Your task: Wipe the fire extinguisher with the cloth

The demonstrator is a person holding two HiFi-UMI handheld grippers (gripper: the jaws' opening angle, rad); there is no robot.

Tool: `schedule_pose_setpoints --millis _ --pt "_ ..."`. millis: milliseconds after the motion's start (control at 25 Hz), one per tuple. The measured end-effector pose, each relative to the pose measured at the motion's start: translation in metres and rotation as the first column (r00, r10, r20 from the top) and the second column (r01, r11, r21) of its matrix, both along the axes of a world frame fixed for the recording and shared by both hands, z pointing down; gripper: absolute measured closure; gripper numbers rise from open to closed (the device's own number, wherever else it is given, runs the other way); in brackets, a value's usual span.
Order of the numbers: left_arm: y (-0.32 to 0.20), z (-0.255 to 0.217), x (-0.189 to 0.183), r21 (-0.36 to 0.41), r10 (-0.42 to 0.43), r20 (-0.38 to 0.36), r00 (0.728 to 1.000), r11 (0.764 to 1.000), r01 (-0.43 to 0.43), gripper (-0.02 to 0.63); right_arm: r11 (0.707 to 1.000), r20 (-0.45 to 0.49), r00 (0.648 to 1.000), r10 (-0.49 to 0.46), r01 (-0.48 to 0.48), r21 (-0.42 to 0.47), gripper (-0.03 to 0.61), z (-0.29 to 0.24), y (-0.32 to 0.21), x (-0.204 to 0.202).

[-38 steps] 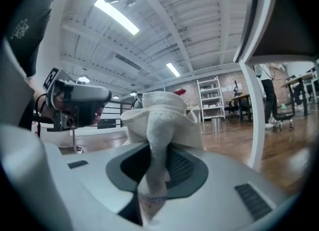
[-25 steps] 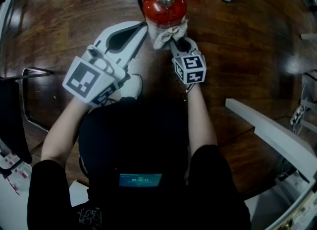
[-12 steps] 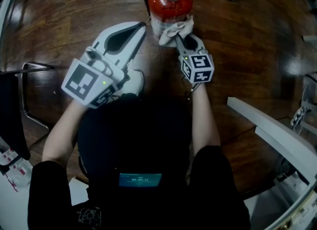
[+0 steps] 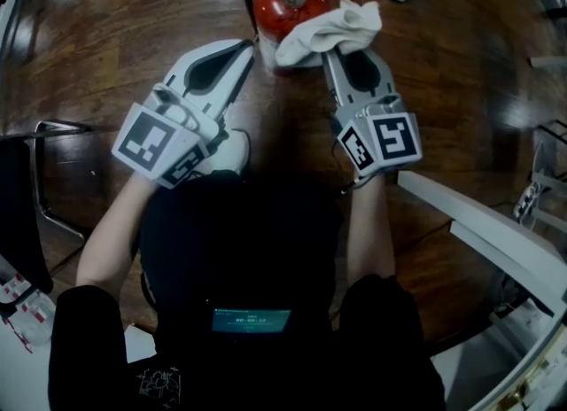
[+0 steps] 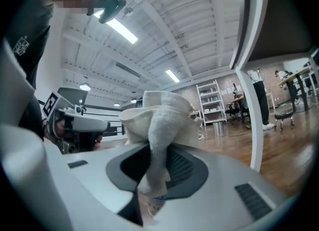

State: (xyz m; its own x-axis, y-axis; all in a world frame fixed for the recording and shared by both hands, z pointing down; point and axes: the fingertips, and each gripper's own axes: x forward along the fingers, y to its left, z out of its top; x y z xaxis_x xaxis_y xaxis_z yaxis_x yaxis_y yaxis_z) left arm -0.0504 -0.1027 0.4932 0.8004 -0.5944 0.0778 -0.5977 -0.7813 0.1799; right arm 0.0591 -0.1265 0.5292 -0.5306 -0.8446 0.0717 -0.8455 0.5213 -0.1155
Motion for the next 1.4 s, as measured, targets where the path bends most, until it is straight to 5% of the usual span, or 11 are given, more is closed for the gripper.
schedule_pose_setpoints --millis 480,840,1160,1400 --pt "-0.001 0.001 -0.003 0.004 -0.012 0.007 1.000 1.000 0.012 0.612 0.996 0.014 0.996 -0.085 0.084 0.033 0.480 -0.030 -0.012 -0.038" --pt "0.002 -0.002 -0.006 0.008 -0.023 0.015 1.000 1.000 0.023 0.612 0.968 -0.098 0.967 -0.236 0.225 -0.113 0.482 0.060 -0.009 -0.091" --pt "0.003 -0.002 -0.007 0.010 -0.024 0.012 1.000 1.000 0.024 0.612 0.912 -0.271 0.908 -0.320 0.218 -0.348 0.482 0.184 -0.005 -0.087" --pt "0.003 -0.004 -0.009 0.013 -0.026 0.010 1.000 1.000 0.026 0.612 0.909 -0.212 0.929 -0.302 0.214 -0.357 0.482 0.188 0.000 -0.082"
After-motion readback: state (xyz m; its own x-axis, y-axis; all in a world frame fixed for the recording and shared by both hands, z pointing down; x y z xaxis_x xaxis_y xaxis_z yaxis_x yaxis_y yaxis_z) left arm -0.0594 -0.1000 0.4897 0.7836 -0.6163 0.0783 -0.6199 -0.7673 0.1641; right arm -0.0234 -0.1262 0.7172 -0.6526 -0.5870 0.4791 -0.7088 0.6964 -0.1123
